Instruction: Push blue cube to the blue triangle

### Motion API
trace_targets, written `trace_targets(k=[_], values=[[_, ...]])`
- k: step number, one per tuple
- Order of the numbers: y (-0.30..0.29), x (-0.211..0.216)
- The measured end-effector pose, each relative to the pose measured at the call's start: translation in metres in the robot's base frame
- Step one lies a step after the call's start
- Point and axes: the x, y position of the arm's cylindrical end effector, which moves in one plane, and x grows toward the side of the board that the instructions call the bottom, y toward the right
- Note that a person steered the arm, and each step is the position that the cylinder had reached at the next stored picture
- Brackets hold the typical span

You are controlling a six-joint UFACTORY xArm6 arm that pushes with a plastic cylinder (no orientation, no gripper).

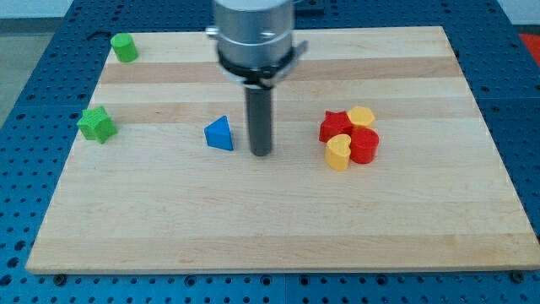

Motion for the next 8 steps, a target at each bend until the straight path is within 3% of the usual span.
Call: trace_targets(k=[2,3,6,7,8], values=[[-0.093,-0.024],[-0.058,-0.043],[0.094,-0.191],[0.08,-0.224],[0.029,-0.225]])
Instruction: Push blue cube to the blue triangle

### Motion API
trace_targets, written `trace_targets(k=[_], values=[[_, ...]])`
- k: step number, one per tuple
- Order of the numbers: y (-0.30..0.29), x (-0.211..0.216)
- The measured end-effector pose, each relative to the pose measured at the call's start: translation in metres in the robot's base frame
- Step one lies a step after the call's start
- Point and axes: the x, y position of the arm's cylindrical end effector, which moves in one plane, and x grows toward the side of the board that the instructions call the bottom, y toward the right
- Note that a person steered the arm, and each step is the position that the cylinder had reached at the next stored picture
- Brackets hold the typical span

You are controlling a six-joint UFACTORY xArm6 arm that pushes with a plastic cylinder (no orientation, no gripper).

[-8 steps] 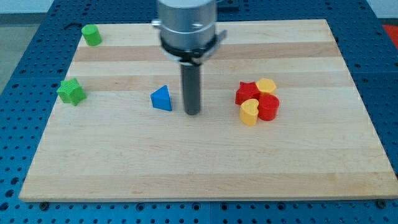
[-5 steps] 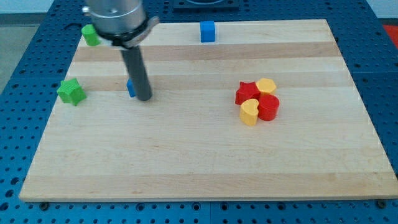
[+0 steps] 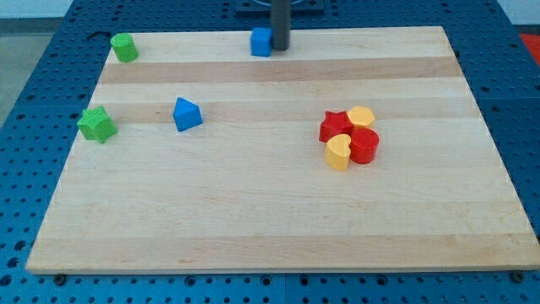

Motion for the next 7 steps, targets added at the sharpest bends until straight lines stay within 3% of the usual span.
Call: trace_targets(k=[1,2,3,4,5,7], values=[[-0.037,0.004],[-0.004,-0.001],[0.017,-0.038],[0.002,-0.037],[-0.047,-0.022],[-0.082,0.068]])
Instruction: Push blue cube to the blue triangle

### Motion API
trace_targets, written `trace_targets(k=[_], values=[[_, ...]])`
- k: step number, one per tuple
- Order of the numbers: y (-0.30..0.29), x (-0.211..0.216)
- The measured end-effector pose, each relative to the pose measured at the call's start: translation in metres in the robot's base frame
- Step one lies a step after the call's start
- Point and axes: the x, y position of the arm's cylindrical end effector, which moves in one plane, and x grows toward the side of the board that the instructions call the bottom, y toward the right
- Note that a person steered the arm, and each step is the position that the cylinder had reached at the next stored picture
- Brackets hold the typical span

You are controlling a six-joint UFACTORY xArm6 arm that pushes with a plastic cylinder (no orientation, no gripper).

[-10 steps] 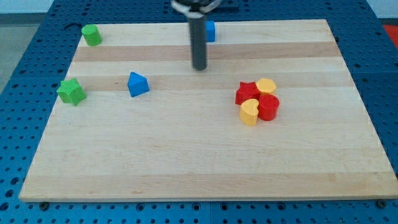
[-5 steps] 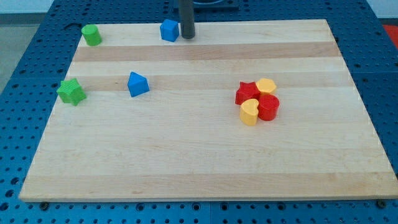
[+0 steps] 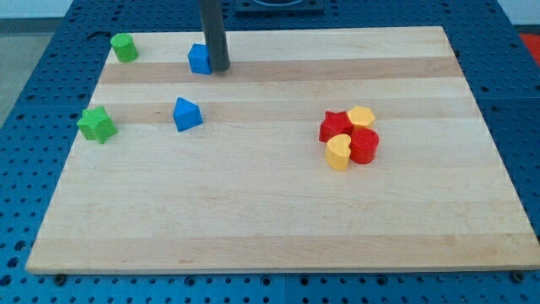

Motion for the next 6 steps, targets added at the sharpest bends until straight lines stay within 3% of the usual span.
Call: trace_targets(k=[1,3,4,6], values=[[0.004,-0.01],[0.011,-0.084],[-0.029,-0.072],[-0.036,0.019]])
